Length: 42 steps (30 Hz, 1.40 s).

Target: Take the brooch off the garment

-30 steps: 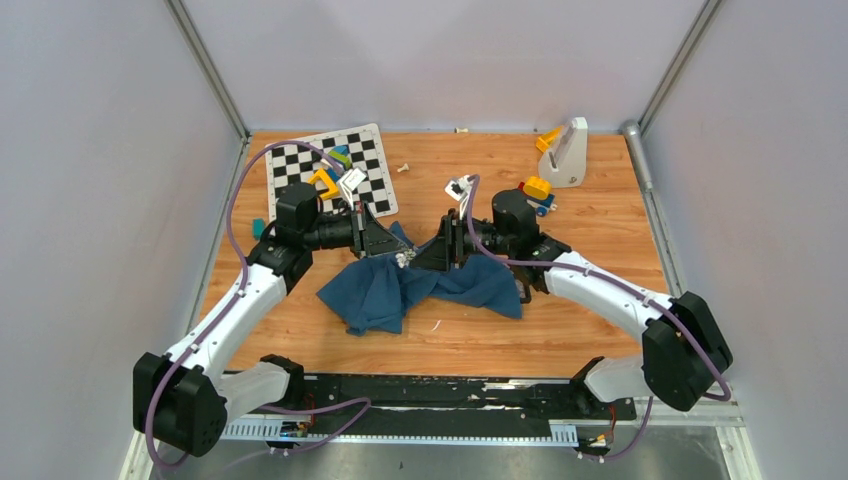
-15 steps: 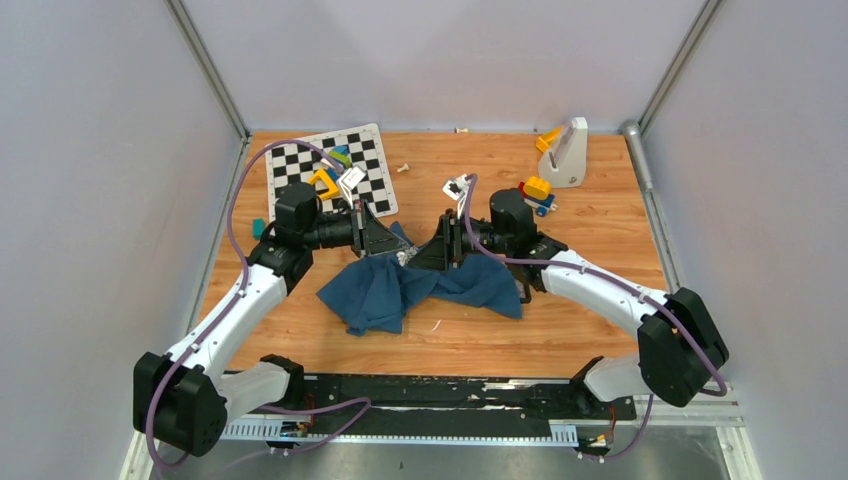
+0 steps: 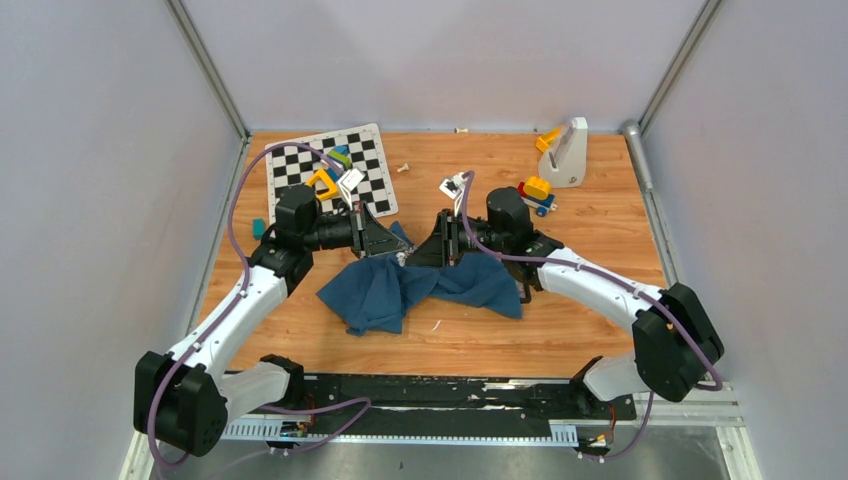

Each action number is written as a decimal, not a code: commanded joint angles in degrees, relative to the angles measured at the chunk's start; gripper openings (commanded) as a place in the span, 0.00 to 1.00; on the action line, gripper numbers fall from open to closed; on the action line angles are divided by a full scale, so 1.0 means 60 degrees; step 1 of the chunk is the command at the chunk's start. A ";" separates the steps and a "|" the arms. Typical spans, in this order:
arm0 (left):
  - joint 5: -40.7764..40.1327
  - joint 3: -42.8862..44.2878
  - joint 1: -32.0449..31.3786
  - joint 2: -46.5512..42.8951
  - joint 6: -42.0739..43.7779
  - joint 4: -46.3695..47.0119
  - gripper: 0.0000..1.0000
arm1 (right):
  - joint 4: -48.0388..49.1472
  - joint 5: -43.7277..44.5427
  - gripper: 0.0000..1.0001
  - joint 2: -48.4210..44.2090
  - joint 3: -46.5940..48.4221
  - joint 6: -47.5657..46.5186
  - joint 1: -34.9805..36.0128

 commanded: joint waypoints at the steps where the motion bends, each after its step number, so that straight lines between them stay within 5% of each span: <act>1: 0.0410 -0.0040 0.0018 -0.0076 -0.0199 0.0525 0.00 | 0.0581 -0.0081 0.33 0.0187 0.0462 0.0127 -0.0011; 14: 0.0459 -0.0101 0.0018 -0.0256 -0.0283 0.0591 0.00 | 0.0582 0.0229 0.22 0.0065 0.0314 0.0351 -0.0046; 26: -0.0070 -0.0169 0.0018 -0.0284 0.0122 0.0116 0.00 | 0.0832 0.0692 0.25 -0.0445 -0.0238 0.0595 -0.0285; 36: -0.0333 -0.0174 0.0019 -0.0233 0.0382 -0.0118 0.00 | 0.0623 0.0796 0.58 -0.0808 -0.0522 0.0384 -0.0318; 42: -0.0617 -0.0985 -0.0221 0.0094 0.0347 0.0103 0.00 | -0.0699 0.1897 0.62 -0.1977 -0.1207 -0.0352 -0.0464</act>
